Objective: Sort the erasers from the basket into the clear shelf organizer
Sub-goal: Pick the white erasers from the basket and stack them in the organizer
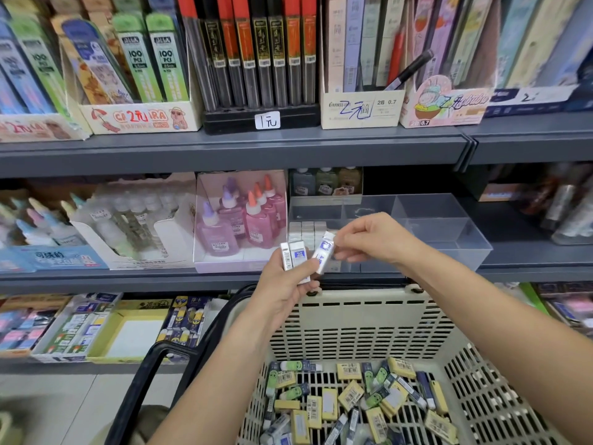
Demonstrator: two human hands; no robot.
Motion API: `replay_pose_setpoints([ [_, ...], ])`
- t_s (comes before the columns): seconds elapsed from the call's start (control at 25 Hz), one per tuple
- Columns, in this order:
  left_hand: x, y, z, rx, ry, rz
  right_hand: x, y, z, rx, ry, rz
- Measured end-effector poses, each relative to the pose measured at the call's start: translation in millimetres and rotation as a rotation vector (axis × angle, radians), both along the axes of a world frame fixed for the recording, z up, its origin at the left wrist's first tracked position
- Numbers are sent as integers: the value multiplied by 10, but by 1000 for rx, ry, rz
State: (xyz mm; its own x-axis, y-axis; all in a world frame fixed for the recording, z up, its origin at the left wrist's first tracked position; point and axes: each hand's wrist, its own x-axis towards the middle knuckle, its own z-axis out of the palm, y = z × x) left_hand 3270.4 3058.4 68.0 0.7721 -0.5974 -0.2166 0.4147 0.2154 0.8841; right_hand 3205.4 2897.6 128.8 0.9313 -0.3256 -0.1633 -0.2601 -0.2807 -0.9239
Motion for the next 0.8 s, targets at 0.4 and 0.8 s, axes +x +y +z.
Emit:
replay_pose_setpoints([
  [0.4, 136, -177, -29, 182, -210, 46, 355, -332, 84, -377, -119, -318],
  [0.8, 112, -26, -98, 95, -96, 95, 620, -289, -322, -743, 81, -76],
])
